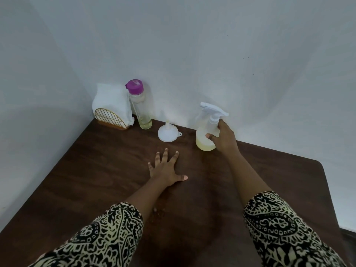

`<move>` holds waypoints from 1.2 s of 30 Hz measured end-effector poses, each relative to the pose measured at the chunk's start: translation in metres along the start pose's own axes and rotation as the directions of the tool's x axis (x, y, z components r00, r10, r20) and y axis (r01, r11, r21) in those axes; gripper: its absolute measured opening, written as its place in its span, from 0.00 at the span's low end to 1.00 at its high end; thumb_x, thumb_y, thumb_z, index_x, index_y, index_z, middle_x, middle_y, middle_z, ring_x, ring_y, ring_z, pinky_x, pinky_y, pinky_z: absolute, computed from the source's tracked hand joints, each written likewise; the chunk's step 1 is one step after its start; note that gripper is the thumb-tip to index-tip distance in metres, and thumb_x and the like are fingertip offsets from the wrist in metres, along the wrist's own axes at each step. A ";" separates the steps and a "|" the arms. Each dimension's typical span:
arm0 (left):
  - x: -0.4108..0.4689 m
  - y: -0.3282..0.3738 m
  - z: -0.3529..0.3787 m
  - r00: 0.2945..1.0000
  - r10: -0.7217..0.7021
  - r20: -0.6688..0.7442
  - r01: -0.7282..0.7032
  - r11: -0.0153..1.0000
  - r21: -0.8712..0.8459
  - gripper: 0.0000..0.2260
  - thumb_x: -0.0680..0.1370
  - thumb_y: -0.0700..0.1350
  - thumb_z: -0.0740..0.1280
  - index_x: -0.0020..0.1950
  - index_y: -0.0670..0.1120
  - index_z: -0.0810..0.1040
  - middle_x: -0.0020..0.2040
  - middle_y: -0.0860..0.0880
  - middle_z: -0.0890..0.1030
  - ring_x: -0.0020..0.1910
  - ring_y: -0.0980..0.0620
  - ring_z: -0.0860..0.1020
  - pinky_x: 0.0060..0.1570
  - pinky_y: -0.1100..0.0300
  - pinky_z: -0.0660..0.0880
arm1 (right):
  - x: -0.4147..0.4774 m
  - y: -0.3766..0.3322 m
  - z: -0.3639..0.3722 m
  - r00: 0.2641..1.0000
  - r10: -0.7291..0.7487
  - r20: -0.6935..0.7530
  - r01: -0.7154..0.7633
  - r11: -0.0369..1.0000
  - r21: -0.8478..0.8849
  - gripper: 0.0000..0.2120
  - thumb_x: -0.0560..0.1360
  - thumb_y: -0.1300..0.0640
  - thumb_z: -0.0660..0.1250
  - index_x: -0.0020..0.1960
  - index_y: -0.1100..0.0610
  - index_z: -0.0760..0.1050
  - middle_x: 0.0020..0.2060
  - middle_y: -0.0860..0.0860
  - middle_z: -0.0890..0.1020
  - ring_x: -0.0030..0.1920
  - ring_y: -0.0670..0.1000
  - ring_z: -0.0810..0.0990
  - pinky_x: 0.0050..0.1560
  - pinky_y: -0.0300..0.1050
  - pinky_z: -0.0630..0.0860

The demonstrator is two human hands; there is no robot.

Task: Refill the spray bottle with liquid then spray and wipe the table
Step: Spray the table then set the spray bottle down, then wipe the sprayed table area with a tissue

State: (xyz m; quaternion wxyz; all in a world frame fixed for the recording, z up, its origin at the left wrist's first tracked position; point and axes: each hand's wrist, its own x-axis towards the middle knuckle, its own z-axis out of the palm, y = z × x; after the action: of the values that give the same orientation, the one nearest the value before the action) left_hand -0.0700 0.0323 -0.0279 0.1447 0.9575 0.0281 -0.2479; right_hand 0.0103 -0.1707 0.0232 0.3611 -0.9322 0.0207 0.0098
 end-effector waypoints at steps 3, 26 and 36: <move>-0.001 0.000 0.000 1.000 -0.003 -0.006 0.003 1.000 -0.003 0.45 0.68 0.69 0.67 0.77 0.62 0.43 0.79 0.50 0.38 0.77 0.42 0.38 0.71 0.34 0.46 | -0.001 -0.002 -0.001 1.000 -0.006 0.008 0.006 1.000 -0.006 0.29 0.73 0.56 0.71 0.70 0.60 0.64 0.66 0.57 0.74 0.65 0.59 0.72 0.63 0.52 0.70; 0.010 -0.222 -0.149 0.823 -0.088 -0.561 -0.085 0.958 -0.273 0.30 0.77 0.51 0.67 0.76 0.51 0.60 0.76 0.47 0.61 0.74 0.45 0.60 0.69 0.47 0.66 | -0.010 -0.242 0.137 0.933 -0.333 0.138 0.352 0.923 -0.158 0.12 0.77 0.54 0.64 0.60 0.53 0.76 0.53 0.49 0.81 0.53 0.51 0.80 0.50 0.45 0.75; 0.066 -0.247 -0.151 0.872 0.172 -0.458 -0.094 0.978 0.188 0.35 0.78 0.62 0.57 0.77 0.59 0.37 0.79 0.50 0.43 0.78 0.44 0.43 0.73 0.42 0.48 | 0.078 -0.286 0.198 0.939 -0.325 0.116 0.344 0.862 -0.371 0.21 0.79 0.61 0.60 0.71 0.56 0.65 0.67 0.52 0.69 0.53 0.56 0.80 0.47 0.47 0.78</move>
State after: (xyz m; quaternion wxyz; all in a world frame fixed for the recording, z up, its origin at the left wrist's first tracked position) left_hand 0.0270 0.3117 0.0018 0.0731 0.9970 -0.0237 0.0015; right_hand 0.1006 0.1716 0.0665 0.1670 -0.9737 -0.1525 -0.0259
